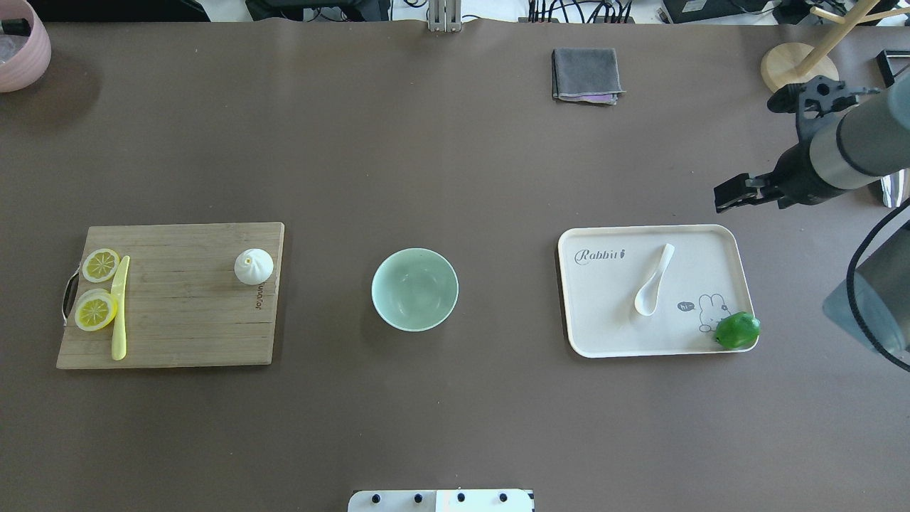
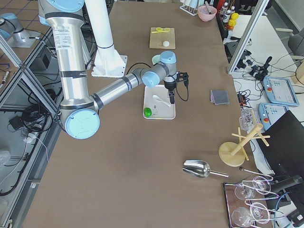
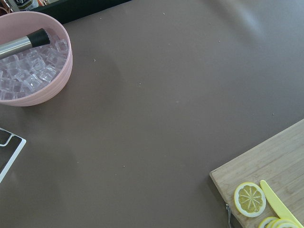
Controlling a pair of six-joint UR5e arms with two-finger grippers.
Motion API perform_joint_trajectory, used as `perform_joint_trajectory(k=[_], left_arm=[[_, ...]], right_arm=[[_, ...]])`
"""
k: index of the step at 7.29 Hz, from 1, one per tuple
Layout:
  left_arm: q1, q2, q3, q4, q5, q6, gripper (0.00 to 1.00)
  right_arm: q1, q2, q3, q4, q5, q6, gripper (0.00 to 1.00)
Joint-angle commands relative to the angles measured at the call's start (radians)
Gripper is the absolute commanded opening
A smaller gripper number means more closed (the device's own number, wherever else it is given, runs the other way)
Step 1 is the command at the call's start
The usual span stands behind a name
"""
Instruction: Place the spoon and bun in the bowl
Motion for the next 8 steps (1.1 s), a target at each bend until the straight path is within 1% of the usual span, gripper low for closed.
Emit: perform_joint_trajectory(k=[1, 2, 3, 4, 6, 7, 8], left_arm=[[0.001, 0.001, 0.000, -0.002, -0.001, 0.000, 0.99], [0.001, 0.001, 0.001, -0.002, 0.000, 0.000, 0.99], [0.001, 0.002, 0.001, -0.002, 0.000, 0.000, 0.99], [0.001, 0.002, 0.001, -0.002, 0.000, 0.000, 0.99], [0.001, 0.004, 0.001, -0.005, 0.000, 0.001, 0.99], [0.001, 0.004, 0.001, -0.005, 0.000, 0.003, 0.99], [0.002, 0.005, 0.001, -0.005, -0.001, 0.003, 0.99]], right_arm=[[-0.189, -0.004, -0.021, 0.040, -0.216, 0.276, 0.95], [-0.255, -0.002, -0.038, 0.073, -0.287, 0.376, 0.92], [-0.293, -0.002, -0.102, 0.186, -0.321, 0.469, 0.87], [-0.304, 0.006, -0.134, 0.240, -0.335, 0.511, 0.81], [-0.314, 0.004, -0.147, 0.238, -0.387, 0.539, 0.66], [-0.312, -0.002, -0.144, 0.238, -0.395, 0.544, 0.41], [-0.312, -0.004, -0.144, 0.236, -0.397, 0.549, 0.03]])
